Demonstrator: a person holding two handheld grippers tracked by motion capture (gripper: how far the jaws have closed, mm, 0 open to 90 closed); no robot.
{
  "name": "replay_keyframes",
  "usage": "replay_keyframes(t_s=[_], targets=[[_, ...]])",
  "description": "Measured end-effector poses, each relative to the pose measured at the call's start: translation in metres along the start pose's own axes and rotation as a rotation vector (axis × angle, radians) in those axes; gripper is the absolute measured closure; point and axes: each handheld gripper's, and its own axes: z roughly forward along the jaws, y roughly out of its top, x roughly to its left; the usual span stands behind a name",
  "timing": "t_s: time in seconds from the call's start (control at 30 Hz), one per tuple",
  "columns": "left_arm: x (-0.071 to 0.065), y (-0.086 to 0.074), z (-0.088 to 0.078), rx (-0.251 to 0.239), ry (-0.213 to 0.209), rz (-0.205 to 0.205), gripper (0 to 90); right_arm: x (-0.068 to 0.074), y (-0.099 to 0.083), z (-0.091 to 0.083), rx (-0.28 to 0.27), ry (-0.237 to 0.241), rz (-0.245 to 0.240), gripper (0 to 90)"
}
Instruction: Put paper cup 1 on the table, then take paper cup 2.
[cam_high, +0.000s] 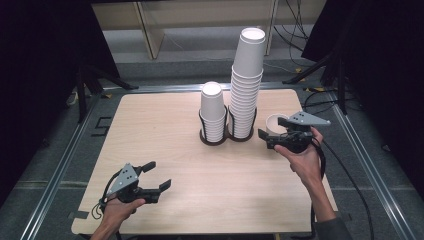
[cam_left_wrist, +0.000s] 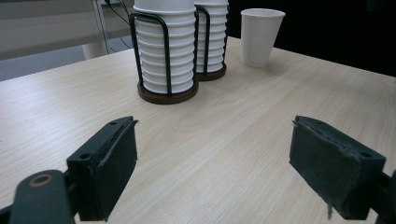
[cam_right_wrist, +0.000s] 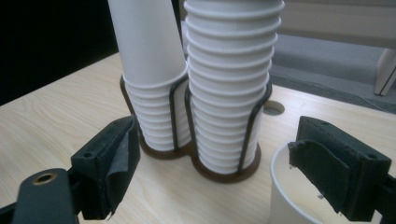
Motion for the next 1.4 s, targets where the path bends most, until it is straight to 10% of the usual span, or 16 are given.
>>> replay_keyframes(t_s=[1.4], targets=[[0.001,-0.002,0.001,-0.01,-0.012,-0.019,14.7,-0.014,0.11,0.019,-0.094,0.051,0.042,15.3]])
